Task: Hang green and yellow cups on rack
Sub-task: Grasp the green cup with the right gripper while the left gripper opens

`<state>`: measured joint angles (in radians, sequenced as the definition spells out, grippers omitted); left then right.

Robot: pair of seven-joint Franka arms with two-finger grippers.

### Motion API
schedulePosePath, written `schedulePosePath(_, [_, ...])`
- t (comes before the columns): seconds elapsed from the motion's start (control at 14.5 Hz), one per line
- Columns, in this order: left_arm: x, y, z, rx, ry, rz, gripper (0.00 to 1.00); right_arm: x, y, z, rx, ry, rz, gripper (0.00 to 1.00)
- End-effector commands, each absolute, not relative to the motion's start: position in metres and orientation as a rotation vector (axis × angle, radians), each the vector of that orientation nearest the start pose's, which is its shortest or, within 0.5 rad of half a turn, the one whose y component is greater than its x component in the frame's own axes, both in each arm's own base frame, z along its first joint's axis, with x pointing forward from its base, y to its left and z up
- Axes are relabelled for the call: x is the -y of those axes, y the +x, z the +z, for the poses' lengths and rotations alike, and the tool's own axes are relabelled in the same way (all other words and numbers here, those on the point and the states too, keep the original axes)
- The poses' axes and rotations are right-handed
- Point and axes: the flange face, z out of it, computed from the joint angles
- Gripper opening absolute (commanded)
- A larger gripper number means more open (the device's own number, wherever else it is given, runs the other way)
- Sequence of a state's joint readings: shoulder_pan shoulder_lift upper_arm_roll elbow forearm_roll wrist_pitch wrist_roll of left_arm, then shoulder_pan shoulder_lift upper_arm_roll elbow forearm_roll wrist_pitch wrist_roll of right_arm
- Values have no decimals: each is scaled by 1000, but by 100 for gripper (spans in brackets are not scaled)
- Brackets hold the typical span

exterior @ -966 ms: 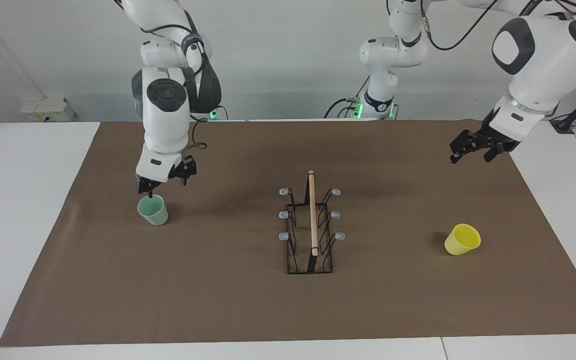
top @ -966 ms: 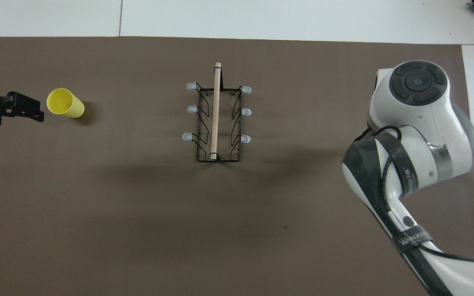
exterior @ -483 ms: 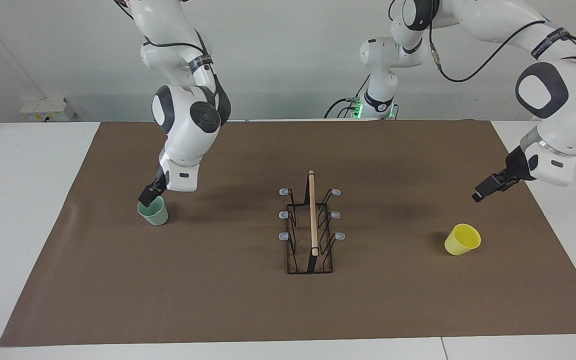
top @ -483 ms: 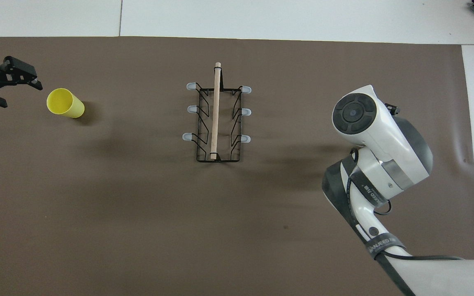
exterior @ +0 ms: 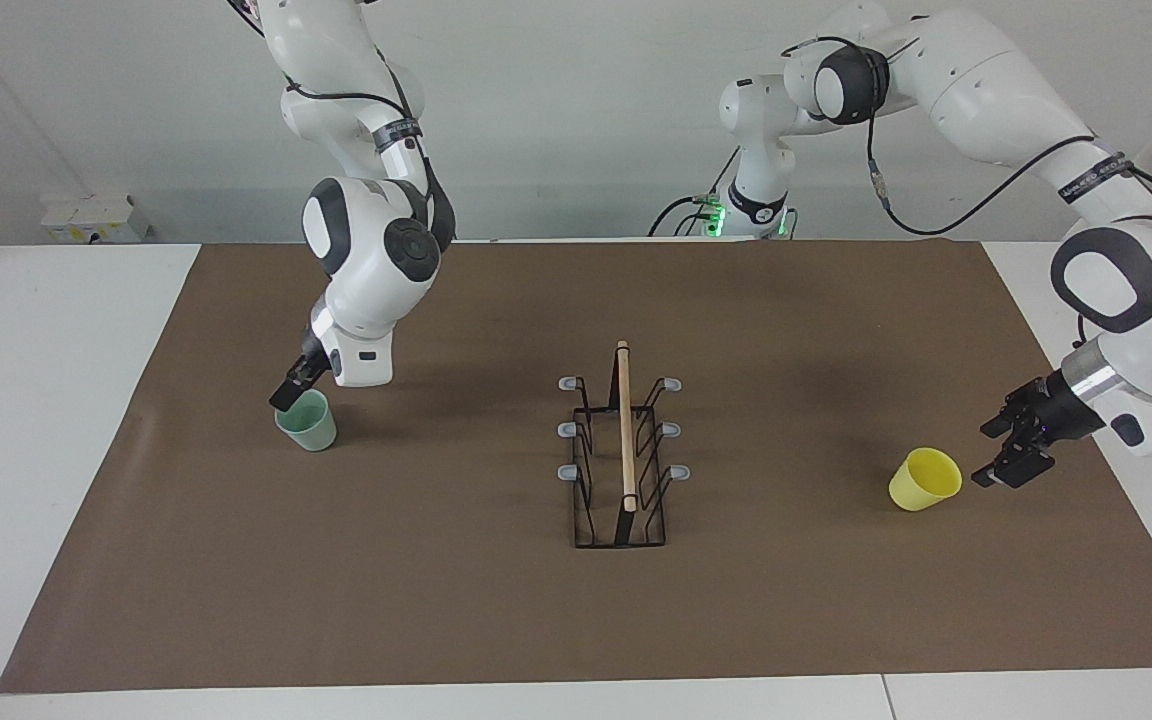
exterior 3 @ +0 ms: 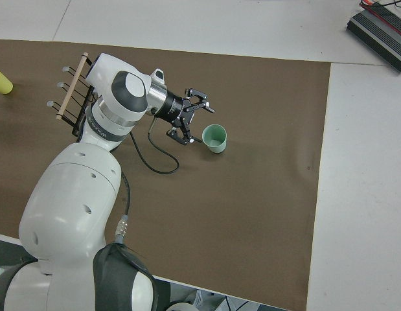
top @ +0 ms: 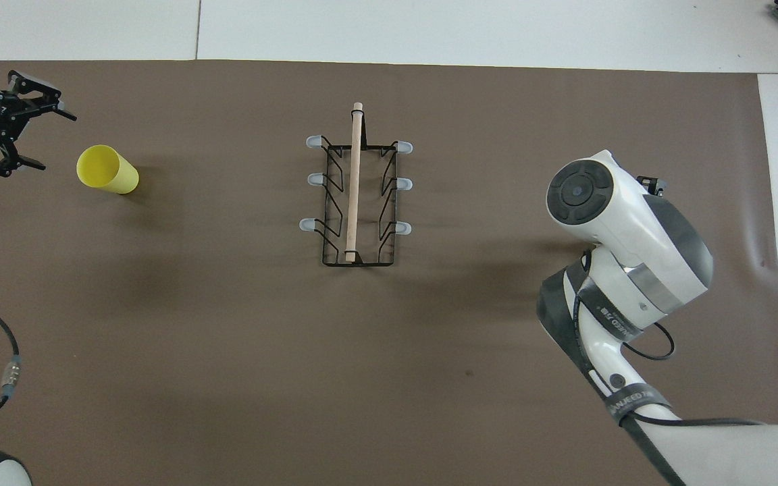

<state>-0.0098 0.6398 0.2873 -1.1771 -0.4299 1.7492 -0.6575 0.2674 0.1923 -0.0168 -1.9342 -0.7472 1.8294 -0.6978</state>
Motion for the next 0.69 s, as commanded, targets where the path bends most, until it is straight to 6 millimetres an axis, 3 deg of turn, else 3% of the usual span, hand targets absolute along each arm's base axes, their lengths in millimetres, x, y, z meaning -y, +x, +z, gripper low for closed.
schedulePosePath(0.0, [-135, 739, 398, 1834, -2859, 125, 99, -104, 564, 359, -1560, 1818, -634, 100])
schedulePosePath(0.21, [-163, 741, 367, 2024, -2739, 179, 100, -110, 574, 328, -1575, 1794, -682, 100])
schedulePosePath(0.28, [-171, 741, 355, 2129, -2691, 218, 100, -124, 576, 319, -1584, 1775, -688, 100])
schedulePosePath(0.41, [-182, 739, 346, 2330, -2617, 294, 100, -136, 576, 300, -1566, 1772, -673, 100])
schedulePosePath(0.62, [-194, 730, 338, 2531, -2409, 373, 100, -138, 578, 289, -1574, 1705, -685, 100])
